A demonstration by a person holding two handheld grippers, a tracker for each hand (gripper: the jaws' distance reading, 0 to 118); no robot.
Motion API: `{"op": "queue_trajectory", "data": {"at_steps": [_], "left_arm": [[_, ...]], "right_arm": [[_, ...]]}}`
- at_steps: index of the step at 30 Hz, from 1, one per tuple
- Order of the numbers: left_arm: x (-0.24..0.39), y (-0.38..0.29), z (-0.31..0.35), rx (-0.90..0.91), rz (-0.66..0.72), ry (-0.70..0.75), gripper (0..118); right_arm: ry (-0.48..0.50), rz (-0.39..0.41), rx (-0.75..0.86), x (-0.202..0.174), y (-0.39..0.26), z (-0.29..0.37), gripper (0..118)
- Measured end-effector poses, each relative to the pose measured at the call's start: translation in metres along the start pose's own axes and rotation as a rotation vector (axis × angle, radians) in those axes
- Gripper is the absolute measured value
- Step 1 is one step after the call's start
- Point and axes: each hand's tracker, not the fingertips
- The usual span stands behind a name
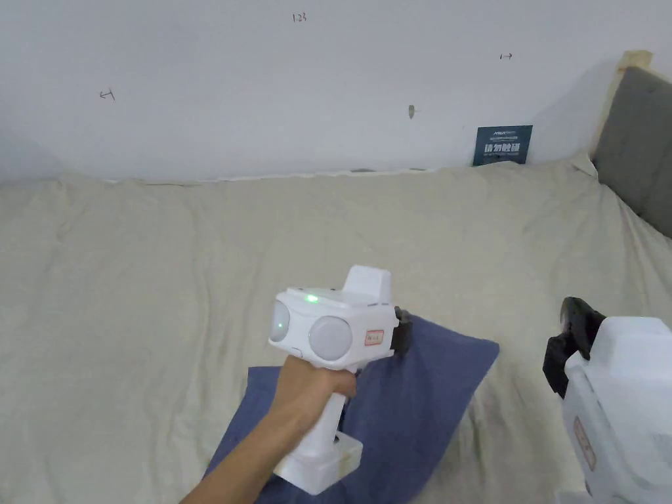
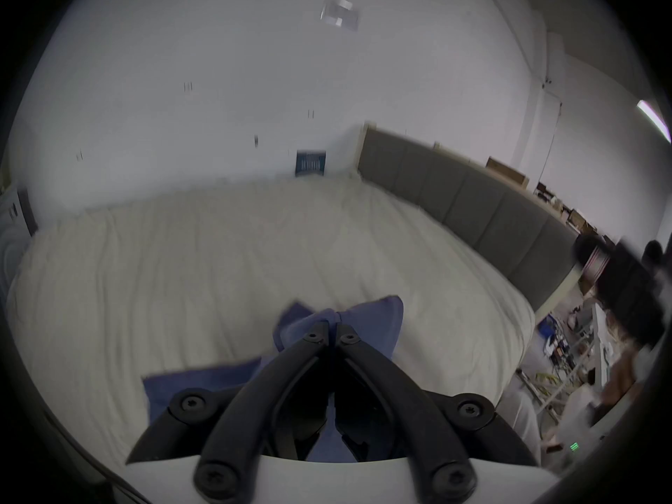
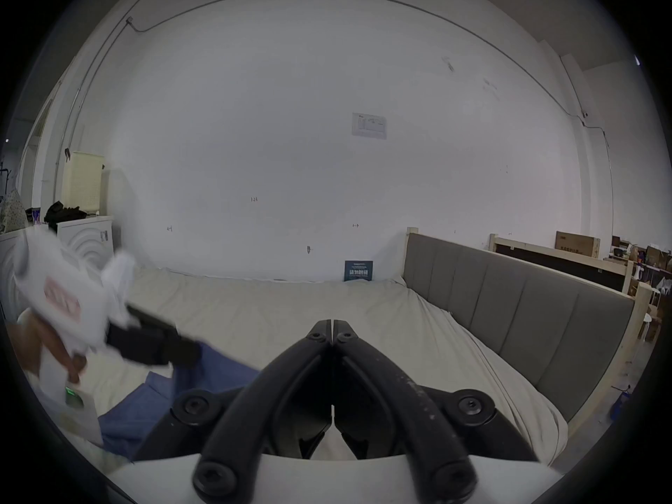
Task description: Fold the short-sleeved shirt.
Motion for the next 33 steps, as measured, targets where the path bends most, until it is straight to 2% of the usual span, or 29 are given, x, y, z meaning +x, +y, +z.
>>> {"op": "queue_trajectory", "data": {"at_steps": [9, 11, 15, 16, 17, 18, 19, 20, 23, 27, 33], "left_arm": [[-0.011, -0.099, -0.080, -0.329, -0.101, 0.152, 2], [-0.012, -0.113, -0.088, -0.370, -0.147, 0.145, 2], [-0.015, -0.105, -0.077, -0.299, -0.028, 0.138, 4], [-0.015, -0.099, -0.069, -0.266, -0.003, 0.124, 12], [-0.015, -0.092, -0.060, -0.226, 0.013, 0.113, 31], [-0.013, -0.085, -0.048, -0.180, 0.026, 0.110, 62], [-0.013, -0.078, -0.037, -0.136, 0.032, 0.108, 103], [-0.013, -0.072, -0.025, -0.097, 0.040, 0.106, 118], [-0.013, -0.050, 0.021, 0.079, 0.052, 0.105, 111], [-0.020, -0.031, 0.085, 0.289, 0.049, 0.187, 111], [-0.043, -0.029, 0.161, 0.553, 0.012, 0.403, 111]], "right_arm": [[0.001, -0.009, -0.053, -0.003, -0.016, -0.008, 1], [0.005, -0.011, -0.061, -0.004, -0.017, -0.008, 1], [0.013, -0.011, -0.069, -0.007, -0.016, -0.007, 1], [0.012, -0.011, -0.066, -0.007, -0.015, -0.005, 1], [0.013, -0.012, -0.062, -0.008, -0.013, -0.004, 1], [0.014, -0.013, -0.056, -0.008, -0.011, -0.003, 1], [0.016, -0.014, -0.051, -0.009, -0.009, -0.002, 1], [0.017, -0.014, -0.045, -0.009, -0.007, -0.001, 1], [0.022, -0.012, -0.023, -0.012, 0.001, 0.003, 1], [0.034, -0.010, 0.008, -0.018, 0.013, 0.008, 1], [0.050, 0.001, 0.056, -0.028, 0.027, 0.013, 2]]}}
